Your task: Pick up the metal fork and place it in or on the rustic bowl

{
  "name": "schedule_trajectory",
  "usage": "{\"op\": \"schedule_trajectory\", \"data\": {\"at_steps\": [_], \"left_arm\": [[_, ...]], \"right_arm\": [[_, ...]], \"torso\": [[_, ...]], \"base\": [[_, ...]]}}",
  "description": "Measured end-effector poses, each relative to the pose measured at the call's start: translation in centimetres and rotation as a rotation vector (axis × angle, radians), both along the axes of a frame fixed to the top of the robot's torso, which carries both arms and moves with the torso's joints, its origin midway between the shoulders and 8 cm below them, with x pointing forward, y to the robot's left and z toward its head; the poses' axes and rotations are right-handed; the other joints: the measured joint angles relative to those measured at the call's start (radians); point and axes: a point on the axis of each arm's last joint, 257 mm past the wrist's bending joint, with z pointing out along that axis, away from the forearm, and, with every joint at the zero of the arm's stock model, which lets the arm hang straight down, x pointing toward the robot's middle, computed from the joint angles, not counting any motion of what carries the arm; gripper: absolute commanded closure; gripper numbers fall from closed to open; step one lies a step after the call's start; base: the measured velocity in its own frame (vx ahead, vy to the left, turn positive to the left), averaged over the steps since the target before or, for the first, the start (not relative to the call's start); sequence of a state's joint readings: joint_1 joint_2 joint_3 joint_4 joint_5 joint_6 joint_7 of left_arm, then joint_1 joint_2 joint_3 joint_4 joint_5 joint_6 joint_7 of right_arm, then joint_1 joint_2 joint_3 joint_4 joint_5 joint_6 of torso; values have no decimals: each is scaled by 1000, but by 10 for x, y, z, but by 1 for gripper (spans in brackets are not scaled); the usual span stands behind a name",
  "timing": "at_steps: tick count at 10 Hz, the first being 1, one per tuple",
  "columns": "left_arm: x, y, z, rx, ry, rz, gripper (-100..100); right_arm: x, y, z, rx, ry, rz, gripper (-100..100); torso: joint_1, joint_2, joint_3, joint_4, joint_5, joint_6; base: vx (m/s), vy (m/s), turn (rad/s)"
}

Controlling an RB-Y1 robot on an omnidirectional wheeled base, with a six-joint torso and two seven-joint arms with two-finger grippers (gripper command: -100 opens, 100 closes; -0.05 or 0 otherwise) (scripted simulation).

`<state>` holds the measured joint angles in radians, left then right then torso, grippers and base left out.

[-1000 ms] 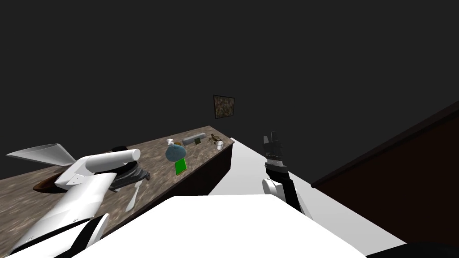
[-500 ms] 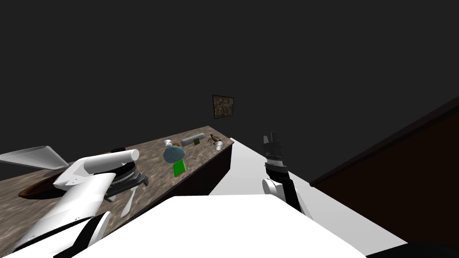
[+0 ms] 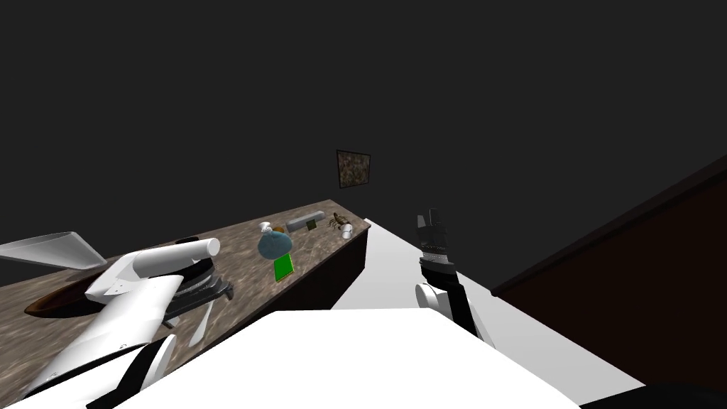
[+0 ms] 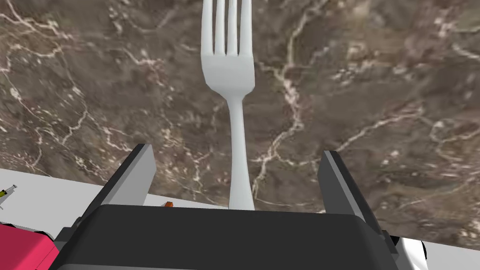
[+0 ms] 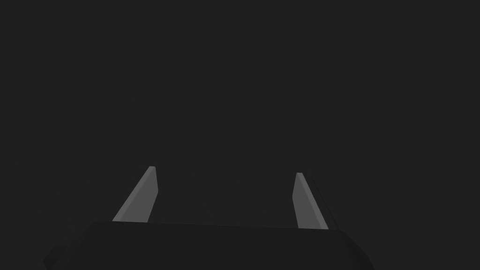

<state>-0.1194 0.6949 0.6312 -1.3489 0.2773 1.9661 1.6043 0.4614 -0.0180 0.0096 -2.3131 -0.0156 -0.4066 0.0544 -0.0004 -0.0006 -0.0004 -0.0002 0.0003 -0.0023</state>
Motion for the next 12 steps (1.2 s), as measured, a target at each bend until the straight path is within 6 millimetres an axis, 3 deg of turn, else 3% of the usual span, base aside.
{"op": "schedule_trajectory", "data": {"at_steps": [2, 3, 7, 8, 9, 12], "left_arm": [[0, 2, -13, 0, 0, -10, -100], [0, 2, -14, 1, -2, -11, 100], [0, 2, -14, 1, -4, -10, 100], [0, 2, -14, 2, -4, -10, 0], [0, 2, -14, 2, -4, -10, 100], [2, 1, 2, 3, -3, -1, 100]], "right_arm": [[0, 0, 0, 0, 0, 0, 0], [0, 0, 0, 0, 0, 0, 0], [0, 0, 0, 0, 0, 0, 0], [0, 0, 0, 0, 0, 0, 0], [0, 0, 0, 0, 0, 0, 0], [0, 0, 0, 0, 0, 0, 0]], "torso": [[0, -1, 0, 0, 0, 0], [0, 0, 0, 0, 0, 0], [0, 0, 0, 0, 0, 0], [0, 0, 0, 0, 0, 0], [0, 0, 0, 0, 0, 1], [0, 2, 1, 0, 0, 1]], "base": [[14, -4, 25], [0, 0, 0], [0, 0, 0], [0, 0, 0], [-12, 1, -43], [-15, 4, -39]]}}
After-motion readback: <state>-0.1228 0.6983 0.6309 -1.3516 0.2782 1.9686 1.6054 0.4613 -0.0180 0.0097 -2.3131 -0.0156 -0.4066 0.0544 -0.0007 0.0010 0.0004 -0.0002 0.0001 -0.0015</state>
